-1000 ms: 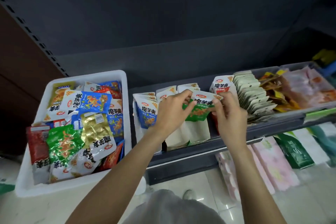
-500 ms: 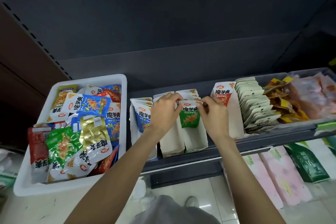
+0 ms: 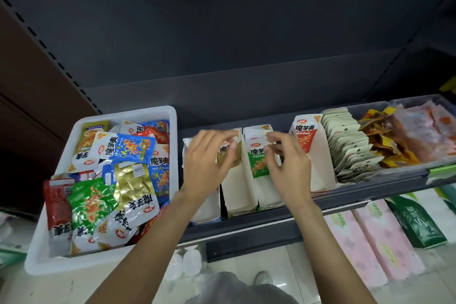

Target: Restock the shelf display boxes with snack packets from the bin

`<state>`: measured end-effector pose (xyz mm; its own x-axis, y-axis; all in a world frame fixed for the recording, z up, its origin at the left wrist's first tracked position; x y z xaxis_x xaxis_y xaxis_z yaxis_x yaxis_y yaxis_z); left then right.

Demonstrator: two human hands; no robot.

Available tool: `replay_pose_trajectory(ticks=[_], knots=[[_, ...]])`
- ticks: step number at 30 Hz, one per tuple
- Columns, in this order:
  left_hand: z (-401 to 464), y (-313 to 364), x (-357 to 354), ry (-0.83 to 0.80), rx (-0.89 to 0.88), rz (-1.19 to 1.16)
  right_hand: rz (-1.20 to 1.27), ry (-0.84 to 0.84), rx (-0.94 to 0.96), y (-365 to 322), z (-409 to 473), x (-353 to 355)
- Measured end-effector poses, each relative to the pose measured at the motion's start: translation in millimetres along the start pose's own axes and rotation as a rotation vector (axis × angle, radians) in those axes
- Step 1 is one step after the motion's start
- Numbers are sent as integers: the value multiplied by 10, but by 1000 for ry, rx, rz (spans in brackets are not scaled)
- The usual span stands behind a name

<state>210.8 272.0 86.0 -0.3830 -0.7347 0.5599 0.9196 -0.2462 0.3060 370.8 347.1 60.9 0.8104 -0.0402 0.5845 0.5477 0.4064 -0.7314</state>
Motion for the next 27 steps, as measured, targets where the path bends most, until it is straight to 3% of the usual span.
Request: replay_pose_trajectory(ticks=[3, 5, 10, 14, 20, 23, 27], knots=[[-205, -97, 608, 135, 16, 18, 43, -120, 108, -385, -137, -108], [-374, -276, 971, 140, 89, 78, 23, -266, 195, -653, -243, -330], [-1051, -1176, 1501, -165, 514, 257, -34, -590, 331, -1240, -553, -1080], [-1598, -1640, 1678, -350, 739, 304, -114, -766, 329, -1506, -774, -1769], [-1752, -1757, 1536, -537, 659, 385, -501, -904, 302, -1489, -1059, -2573], [-1699, -1825, 1530, -572, 592, 507, -614, -833, 377, -1515, -1122, -2638], [-1634, -1930, 1528, -712, 626, 536, -601, -781, 373, -1500, -1136, -2669]])
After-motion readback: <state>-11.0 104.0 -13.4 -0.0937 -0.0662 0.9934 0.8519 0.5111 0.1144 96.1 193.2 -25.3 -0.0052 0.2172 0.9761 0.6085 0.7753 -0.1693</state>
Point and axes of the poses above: each hand's wrist, its own z-axis towards the middle knuckle, its own x-axis out of the back of the hand, y = z × x, the point moved 7 cm from there along z, towards the middle knuckle, and after that the axes turned 8 degrees about -x, right-handed, at the moved point
